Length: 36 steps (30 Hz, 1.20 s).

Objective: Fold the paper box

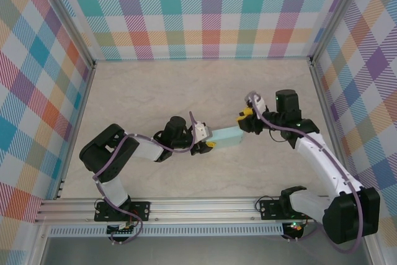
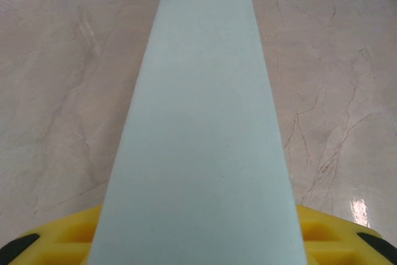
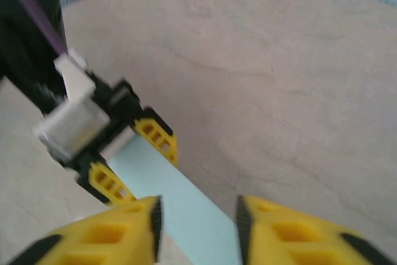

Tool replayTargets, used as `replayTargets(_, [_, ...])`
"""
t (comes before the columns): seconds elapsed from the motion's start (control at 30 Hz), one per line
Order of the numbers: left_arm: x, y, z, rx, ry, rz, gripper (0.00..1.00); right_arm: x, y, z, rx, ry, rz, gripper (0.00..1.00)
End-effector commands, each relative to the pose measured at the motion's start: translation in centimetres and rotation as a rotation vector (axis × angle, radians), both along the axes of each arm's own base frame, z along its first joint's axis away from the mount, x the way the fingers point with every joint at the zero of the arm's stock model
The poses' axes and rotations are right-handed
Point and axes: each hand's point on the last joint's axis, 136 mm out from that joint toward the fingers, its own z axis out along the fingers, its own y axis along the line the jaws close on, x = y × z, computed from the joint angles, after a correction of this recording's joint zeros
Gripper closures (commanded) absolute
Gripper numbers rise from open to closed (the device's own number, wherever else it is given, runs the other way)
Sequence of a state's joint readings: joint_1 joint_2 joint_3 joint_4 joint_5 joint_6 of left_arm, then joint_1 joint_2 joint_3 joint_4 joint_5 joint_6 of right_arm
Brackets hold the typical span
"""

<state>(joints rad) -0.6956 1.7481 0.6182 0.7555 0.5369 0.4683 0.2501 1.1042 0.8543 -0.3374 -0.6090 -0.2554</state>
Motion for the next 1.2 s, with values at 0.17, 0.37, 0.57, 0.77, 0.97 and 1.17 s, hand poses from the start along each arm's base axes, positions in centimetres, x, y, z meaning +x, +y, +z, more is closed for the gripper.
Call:
replayTargets(0.17, [1.3,-0.7,0.7,-0.099,0.045,0.115,0.53,-1.3,5.6,-0.3,0.409,0.587,0.129,0.94])
replayTargets(0.37, [1.5,-0.8,-0.4,-0.061,0.013,0.198,0.53,0.2,7.9,-1.6,0.426,0.596,0.196,0.93])
replayTargets(0.57, [1.7,-0.7,-0.8,-0.079,0.036,0.243,0.53,1.6,9.1,-3.9,0.414,0.65,0.168,0.93])
replayTargets(0.77, [2.0,-0.8,-1.2,-0.079,0.035,0.256,0.53,1.9,7.5,-10.1,0.37,0.675,0.128,0.92])
replayTargets(0.97, [2.0,-0.7,-1.8,-0.073,0.046,0.262,0.53,2.0,5.8,-12.9,0.416,0.697,0.088,0.91])
replayTargets(1.17, [2.1,-0.8,-2.4,-0.056,0.052,0.258,0.53,3.7,5.2,-9.1,0.447,0.637,0.074,0.9])
